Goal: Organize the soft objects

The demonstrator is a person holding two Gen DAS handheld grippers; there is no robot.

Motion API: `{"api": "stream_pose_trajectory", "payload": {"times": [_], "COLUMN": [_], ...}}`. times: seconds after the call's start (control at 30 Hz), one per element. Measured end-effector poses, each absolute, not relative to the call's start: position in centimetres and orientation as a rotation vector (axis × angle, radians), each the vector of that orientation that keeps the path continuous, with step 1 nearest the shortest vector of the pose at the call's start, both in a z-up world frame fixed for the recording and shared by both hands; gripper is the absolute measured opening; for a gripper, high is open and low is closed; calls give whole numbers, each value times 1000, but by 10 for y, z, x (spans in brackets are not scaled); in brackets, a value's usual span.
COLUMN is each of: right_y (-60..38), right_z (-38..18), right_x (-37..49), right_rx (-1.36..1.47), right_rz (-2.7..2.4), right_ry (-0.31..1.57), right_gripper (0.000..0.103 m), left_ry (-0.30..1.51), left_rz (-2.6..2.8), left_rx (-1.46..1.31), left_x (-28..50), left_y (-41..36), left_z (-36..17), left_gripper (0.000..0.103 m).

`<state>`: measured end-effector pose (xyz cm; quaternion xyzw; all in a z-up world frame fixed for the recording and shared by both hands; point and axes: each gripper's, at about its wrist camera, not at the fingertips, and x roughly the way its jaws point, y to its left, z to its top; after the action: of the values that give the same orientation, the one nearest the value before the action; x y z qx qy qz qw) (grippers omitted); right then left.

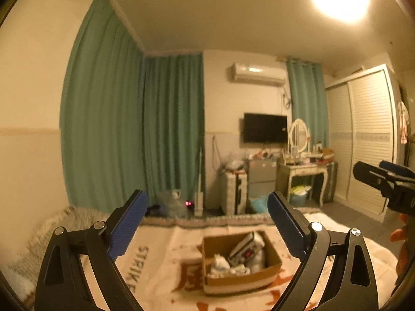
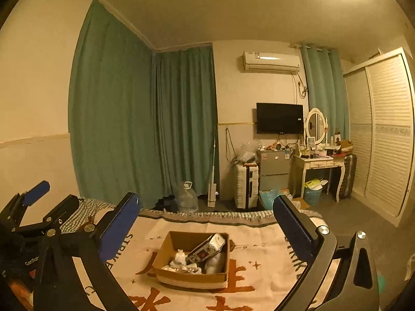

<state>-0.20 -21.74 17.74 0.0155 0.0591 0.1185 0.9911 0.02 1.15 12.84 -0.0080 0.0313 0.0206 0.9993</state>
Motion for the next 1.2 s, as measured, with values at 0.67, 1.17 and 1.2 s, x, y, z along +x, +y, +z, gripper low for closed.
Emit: {"api": "stream_pose_trajectory", "payload": {"times": [0.67,1.17,1.2], "right_y": [-231,-220,-220], "right_z": [29,24,24], "right_x": [68,62,63], "right_rx": [54,22,18], "right_rz": [210,224,222], "right_ry": [307,320,323], "right_gripper": [103,103,103], "left_ry": [290,310,309], "left_rz": [74,43,42], "left_rx": [46,33,36], "left_x": [52,46,46], "left_y": [-6,-13,-13], "left_z": [7,3,3], "left_gripper": [95,95,95]}}
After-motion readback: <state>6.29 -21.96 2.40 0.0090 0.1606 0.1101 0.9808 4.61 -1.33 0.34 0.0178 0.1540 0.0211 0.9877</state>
